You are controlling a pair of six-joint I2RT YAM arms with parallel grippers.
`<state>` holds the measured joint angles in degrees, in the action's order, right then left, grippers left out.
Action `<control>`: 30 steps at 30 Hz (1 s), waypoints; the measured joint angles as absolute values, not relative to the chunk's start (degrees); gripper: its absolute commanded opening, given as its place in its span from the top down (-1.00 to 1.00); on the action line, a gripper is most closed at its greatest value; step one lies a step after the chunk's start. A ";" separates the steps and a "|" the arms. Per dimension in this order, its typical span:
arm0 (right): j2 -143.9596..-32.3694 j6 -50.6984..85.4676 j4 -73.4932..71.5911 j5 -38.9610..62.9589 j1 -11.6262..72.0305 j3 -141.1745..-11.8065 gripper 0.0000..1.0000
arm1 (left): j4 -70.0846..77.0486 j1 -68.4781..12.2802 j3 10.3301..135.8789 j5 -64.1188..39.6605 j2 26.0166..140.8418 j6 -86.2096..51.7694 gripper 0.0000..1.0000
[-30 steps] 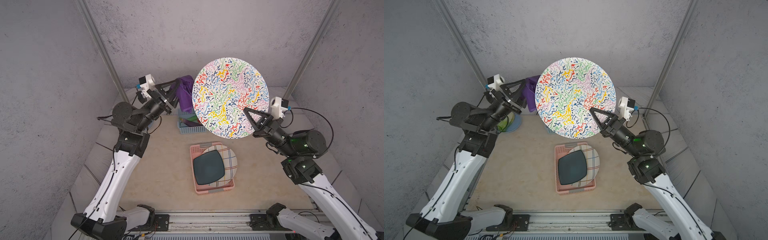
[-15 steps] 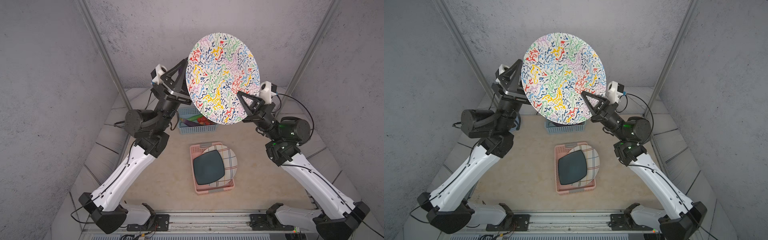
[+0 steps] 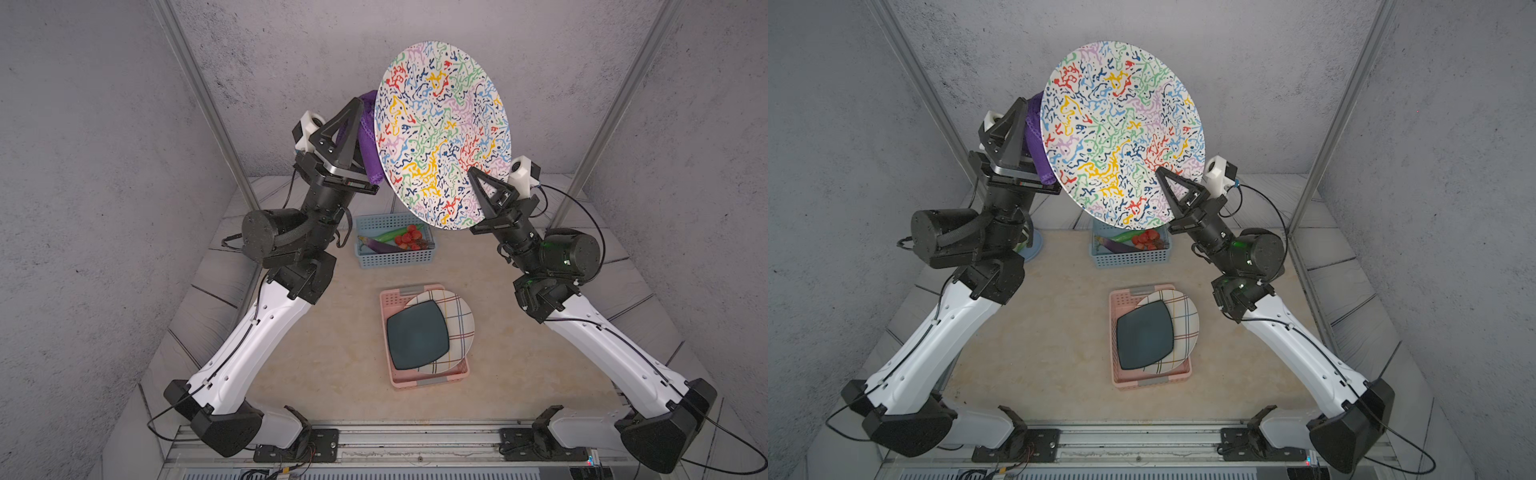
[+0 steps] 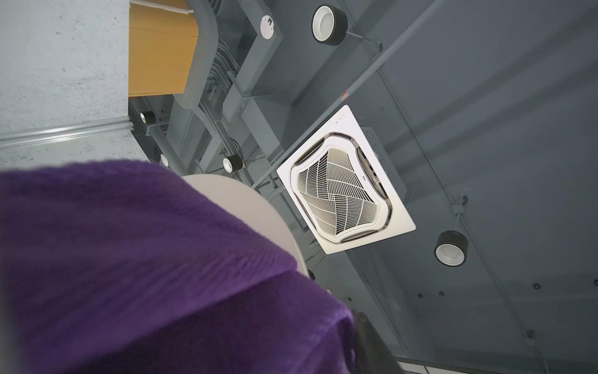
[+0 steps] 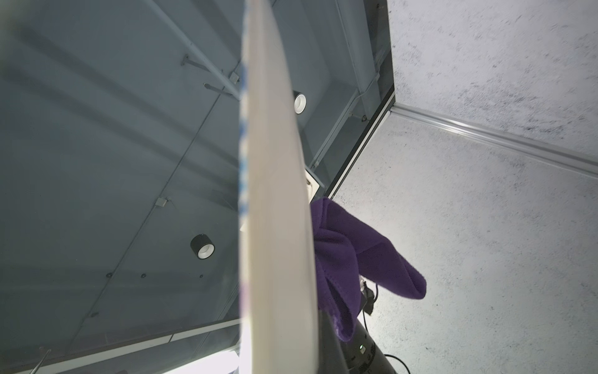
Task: Wipe the wet plate dry
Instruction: Wipe the plate with towel.
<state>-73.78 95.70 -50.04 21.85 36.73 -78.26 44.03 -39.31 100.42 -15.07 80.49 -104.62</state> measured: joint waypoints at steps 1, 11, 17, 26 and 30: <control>-73.69 95.31 -50.28 21.69 37.10 -78.85 1.00 | 44.64 -40.64 100.33 -14.72 80.84 -104.62 1.00; -77.52 94.02 -50.68 22.35 36.25 -84.42 1.00 | 45.67 -43.38 103.42 -14.81 87.70 -106.87 1.00; -77.45 91.61 -52.51 22.39 41.43 -83.96 1.00 | 44.95 -44.95 113.06 -13.85 91.90 -107.87 1.00; -78.72 92.38 -48.12 19.66 29.26 -87.88 1.00 | 42.96 -43.81 91.18 -16.40 80.82 -102.76 1.00; -75.70 91.46 -40.95 18.44 24.77 -82.76 1.00 | 33.56 -38.72 83.09 -19.46 71.50 -95.15 1.00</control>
